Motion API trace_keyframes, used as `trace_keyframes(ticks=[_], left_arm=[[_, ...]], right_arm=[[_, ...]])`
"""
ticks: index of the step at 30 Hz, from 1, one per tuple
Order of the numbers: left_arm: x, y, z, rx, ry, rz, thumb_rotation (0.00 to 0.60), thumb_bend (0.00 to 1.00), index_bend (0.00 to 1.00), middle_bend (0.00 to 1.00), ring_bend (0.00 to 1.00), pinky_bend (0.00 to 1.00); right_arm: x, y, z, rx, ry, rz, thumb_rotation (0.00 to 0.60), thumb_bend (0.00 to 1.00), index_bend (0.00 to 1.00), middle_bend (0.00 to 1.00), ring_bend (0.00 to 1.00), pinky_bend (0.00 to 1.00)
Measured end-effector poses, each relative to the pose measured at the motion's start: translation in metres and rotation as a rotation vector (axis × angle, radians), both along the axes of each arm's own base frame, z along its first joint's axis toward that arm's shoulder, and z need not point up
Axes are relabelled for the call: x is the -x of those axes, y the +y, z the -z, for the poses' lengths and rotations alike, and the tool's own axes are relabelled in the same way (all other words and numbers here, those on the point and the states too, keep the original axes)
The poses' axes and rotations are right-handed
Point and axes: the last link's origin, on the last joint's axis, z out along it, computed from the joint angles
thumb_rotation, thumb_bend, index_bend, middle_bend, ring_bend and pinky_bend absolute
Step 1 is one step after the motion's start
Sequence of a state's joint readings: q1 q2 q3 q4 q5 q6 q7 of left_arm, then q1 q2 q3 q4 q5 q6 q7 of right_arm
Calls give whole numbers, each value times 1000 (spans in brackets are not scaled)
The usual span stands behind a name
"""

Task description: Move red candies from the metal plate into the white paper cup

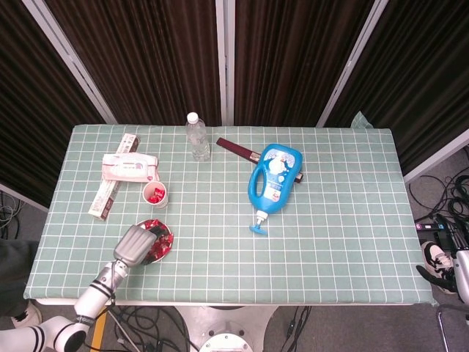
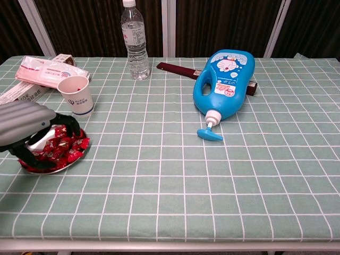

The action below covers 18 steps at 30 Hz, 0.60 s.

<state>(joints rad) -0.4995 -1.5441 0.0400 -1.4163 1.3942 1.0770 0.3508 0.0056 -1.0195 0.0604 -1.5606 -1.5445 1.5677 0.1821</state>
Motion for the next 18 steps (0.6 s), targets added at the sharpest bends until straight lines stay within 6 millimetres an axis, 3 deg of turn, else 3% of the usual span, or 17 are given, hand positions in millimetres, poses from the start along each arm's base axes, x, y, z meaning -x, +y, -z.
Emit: trace_keyframes(ticks=[11,18], left_arm=[[6,6,6,-6,41,-4,600,279,473,504,755,1000],[10,9,9,-3,33,-15,600,361,561,587,783,1000]], right_arm=[[1,0,0,-1,1,5,600,36,67,158,71,414],[0,-1,0,-2,1,4,600,35,67,158,70,414]])
